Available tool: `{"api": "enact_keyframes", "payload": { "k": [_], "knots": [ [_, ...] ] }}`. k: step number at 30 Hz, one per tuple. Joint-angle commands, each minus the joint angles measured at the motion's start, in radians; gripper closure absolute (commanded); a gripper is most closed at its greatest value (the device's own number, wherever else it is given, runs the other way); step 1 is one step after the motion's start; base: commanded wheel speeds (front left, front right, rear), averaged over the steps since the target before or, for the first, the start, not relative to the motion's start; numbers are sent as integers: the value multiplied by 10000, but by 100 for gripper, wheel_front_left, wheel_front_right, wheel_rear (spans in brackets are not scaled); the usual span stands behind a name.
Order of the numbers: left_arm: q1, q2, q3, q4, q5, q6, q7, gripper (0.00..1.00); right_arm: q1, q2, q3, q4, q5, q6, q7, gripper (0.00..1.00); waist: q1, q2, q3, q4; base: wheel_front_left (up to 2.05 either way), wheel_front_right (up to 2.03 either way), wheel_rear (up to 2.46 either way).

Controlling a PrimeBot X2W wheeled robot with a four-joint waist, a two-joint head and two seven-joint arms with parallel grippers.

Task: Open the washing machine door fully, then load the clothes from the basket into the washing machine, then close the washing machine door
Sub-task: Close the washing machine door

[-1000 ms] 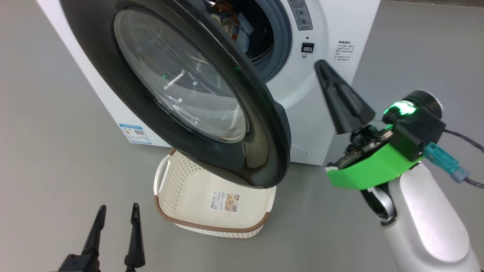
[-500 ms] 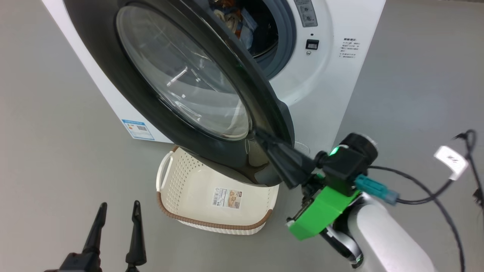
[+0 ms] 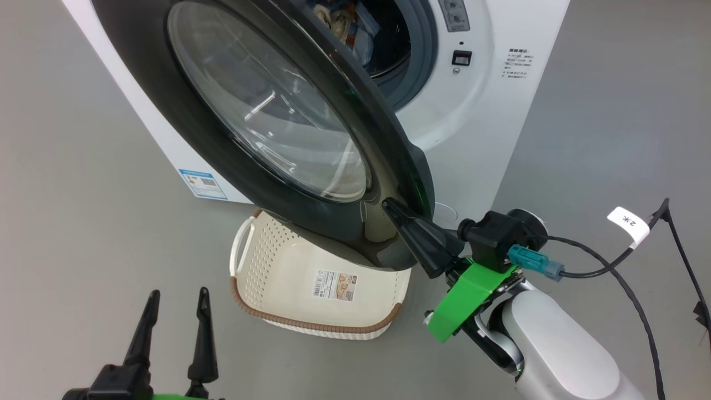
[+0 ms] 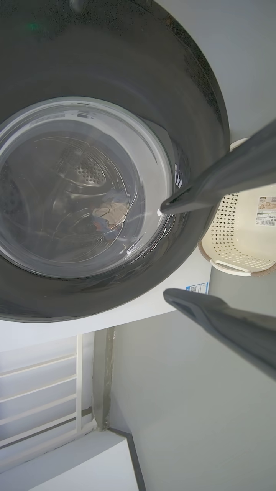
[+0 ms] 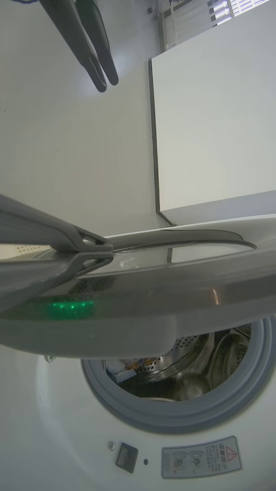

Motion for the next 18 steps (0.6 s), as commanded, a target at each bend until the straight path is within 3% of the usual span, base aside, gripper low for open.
{"api": "enact_keyframes", "payload": {
  "k": [1, 18],
  "knots": [
    [-393, 119, 316, -196, 65, 90, -135, 0, -262, 195, 135, -6, 103, 16, -154, 100, 0, -1, 13, -11, 0, 0, 0],
    [-636, 118, 211, -192, 126, 118, -214, 0, -1345, 95, -100, 1497, 409, 16, -601, 100, 0, -1, 315, 12, 0, 0, 0]
  ]
}}
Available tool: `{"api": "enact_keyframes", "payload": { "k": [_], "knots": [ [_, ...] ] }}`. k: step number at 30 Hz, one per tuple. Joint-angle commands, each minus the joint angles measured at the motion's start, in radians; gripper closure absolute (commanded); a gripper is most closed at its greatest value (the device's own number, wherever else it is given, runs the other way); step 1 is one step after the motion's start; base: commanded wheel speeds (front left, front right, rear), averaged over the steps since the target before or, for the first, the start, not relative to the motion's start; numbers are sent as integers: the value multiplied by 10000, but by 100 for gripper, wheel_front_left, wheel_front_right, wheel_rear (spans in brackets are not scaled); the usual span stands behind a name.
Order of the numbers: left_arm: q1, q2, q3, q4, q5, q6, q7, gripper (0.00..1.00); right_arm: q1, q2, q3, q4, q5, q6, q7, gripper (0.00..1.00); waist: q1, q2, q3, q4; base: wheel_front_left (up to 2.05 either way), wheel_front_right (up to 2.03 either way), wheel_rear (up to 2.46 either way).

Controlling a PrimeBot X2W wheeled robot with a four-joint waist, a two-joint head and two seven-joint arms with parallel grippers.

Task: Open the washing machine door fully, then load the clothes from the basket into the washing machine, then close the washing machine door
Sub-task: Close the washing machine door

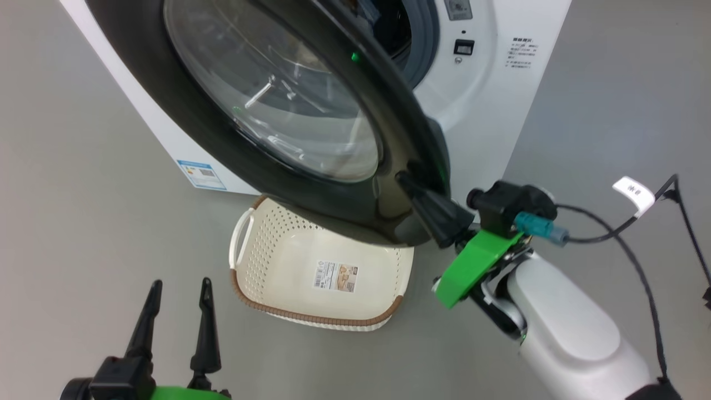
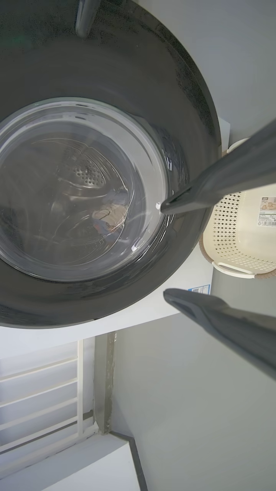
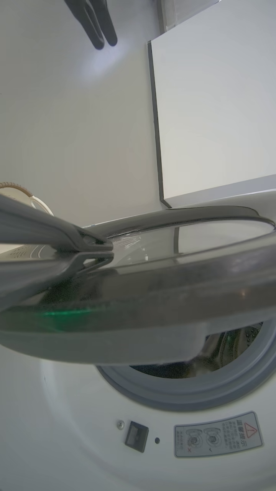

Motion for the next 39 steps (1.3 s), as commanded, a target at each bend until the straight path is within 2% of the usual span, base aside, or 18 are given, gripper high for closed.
{"api": "enact_keyframes", "payload": {
  "k": [1, 18, 25, 28, 39],
  "knots": [
    [-439, 115, 296, -221, 131, 100, -133, 0, -316, 85, -45, -126, 201, 14, -97, 100, 0, 0, 77, 24, 0, 0, 0],
    [-1362, -245, 42, -140, 244, -103, -206, 0, -3156, -591, -740, 1934, 292, 14, -319, 100, 0, 0, 1388, 452, 0, 0, 0],
    [-1548, -405, 31, -83, 350, -236, -210, 0, -4154, -763, -768, 2864, 410, 14, -503, 100, 0, 0, 1607, 623, 0, 0, 0],
    [-1600, -479, 58, -45, 408, -312, -210, 0, -4601, -780, -1083, 3306, 536, 14, -582, 100, 0, 0, 1679, 661, 0, 0, 0],
    [-1654, -616, 174, 125, 517, -421, -211, 0, -5002, -703, -1619, 3562, 516, 14, -623, 100, 0, 0, 1648, 680, 0, 0, 0]
  ]
}}
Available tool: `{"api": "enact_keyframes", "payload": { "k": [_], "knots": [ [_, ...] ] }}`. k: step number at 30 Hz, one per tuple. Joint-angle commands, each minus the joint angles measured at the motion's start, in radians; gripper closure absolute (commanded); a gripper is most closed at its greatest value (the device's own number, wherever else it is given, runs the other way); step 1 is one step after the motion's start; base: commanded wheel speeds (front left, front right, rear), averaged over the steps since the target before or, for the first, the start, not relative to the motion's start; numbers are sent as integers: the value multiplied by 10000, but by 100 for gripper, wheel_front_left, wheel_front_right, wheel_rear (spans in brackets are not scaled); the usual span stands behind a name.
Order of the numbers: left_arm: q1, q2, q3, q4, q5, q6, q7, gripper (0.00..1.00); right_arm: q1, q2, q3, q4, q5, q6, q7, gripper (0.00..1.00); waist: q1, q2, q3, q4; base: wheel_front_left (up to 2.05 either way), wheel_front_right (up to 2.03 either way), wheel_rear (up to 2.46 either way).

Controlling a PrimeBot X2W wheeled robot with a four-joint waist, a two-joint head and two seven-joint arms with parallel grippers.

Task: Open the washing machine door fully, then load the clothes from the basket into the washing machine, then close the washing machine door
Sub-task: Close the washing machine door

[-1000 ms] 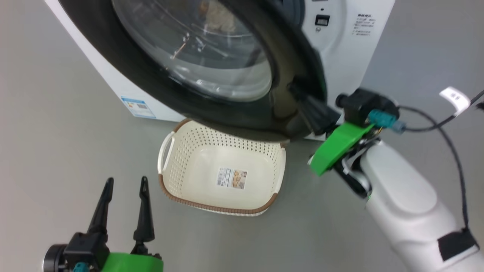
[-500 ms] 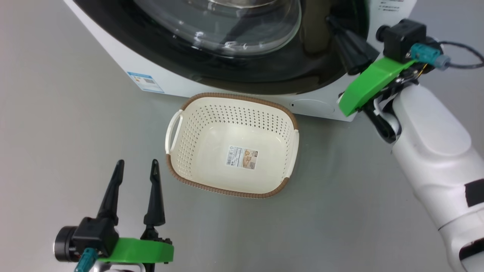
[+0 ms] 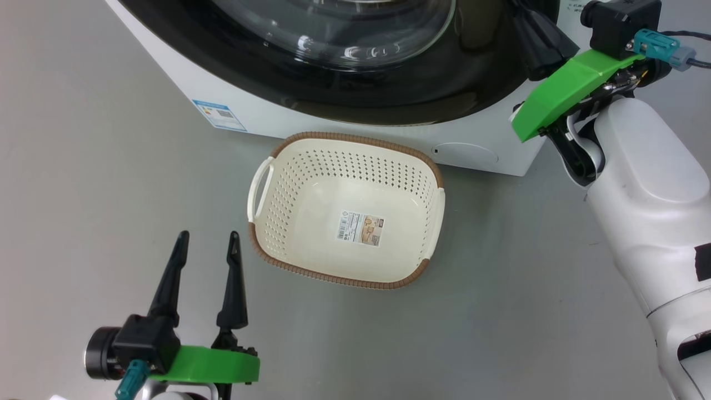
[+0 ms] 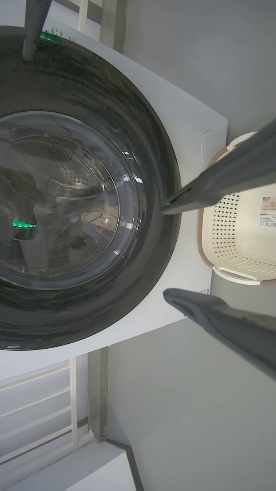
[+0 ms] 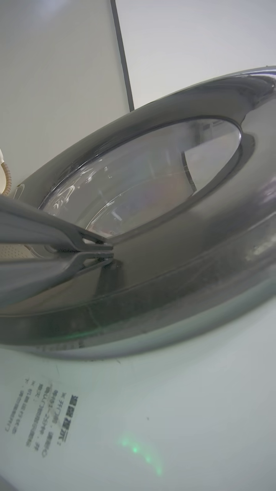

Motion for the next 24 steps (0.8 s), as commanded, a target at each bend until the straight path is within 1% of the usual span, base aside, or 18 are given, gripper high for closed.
{"api": "enact_keyframes", "payload": {
  "k": [1, 9, 14, 24],
  "knots": [
    [-282, 112, 398, -155, 92, -43, -121, 0, -290, 27, -152, -284, -24, -73, -123, 100, 1, 0, -28, -16, 0, 0, 0],
    [-234, 58, 498, -113, 182, -134, -121, 0, 485, 131, 350, -663, -135, -73, -124, 100, 1, 0, -200, -155, 0, 0, 0],
    [-158, 40, 620, -72, 236, -147, -122, 0, 1387, 33, 590, -1305, -73, -73, -125, 100, 1, 0, -397, -359, 0, 0, 0],
    [61, 96, 768, 1, 344, -235, -122, 0, 3508, -225, -45, -3205, -274, -73, -125, 100, 1, 0, -972, -921, 0, 0, 0]
  ]
}}
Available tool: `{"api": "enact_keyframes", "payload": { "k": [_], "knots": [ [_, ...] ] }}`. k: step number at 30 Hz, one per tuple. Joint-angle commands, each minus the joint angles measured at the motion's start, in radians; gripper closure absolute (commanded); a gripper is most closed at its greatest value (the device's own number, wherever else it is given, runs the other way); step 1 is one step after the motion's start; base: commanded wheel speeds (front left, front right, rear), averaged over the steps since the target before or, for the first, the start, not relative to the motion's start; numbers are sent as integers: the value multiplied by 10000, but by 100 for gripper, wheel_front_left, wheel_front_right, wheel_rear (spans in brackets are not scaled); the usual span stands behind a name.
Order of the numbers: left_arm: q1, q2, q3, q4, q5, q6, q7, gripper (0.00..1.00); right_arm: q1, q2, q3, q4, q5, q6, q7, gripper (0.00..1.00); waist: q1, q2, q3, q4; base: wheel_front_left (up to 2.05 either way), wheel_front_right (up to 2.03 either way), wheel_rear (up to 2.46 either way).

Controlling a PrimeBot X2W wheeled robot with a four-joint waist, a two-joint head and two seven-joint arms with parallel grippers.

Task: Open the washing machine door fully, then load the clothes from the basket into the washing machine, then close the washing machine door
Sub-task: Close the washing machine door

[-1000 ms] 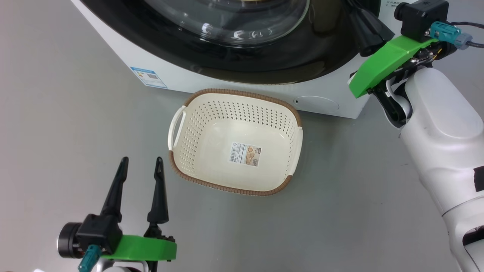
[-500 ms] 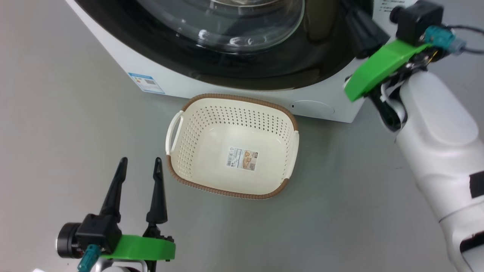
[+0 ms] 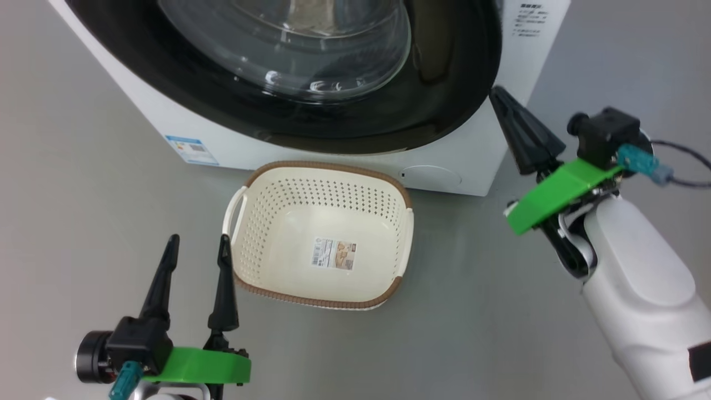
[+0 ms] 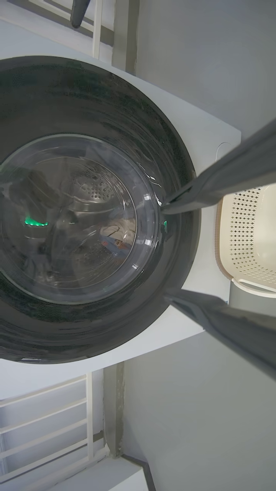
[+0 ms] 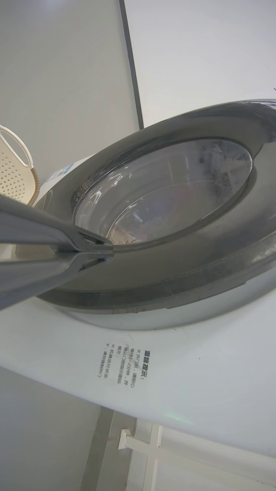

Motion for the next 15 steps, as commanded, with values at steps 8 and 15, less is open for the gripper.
{"api": "enact_keyframes", "payload": {
  "k": [8, 15],
  "knots": [
    [211, 324, 321, 28, 135, -119, -120, 0, 2019, 315, -800, -1518, -568, -57, -118, 0, 0, 0, -770, -659, 0, 0, 0],
    [398, 487, 269, 114, 139, -138, -39, 0, 3118, 523, -1375, -1965, -835, -57, -118, 0, 0, 0, -1177, -987, 0, 0, 0]
  ]
}}
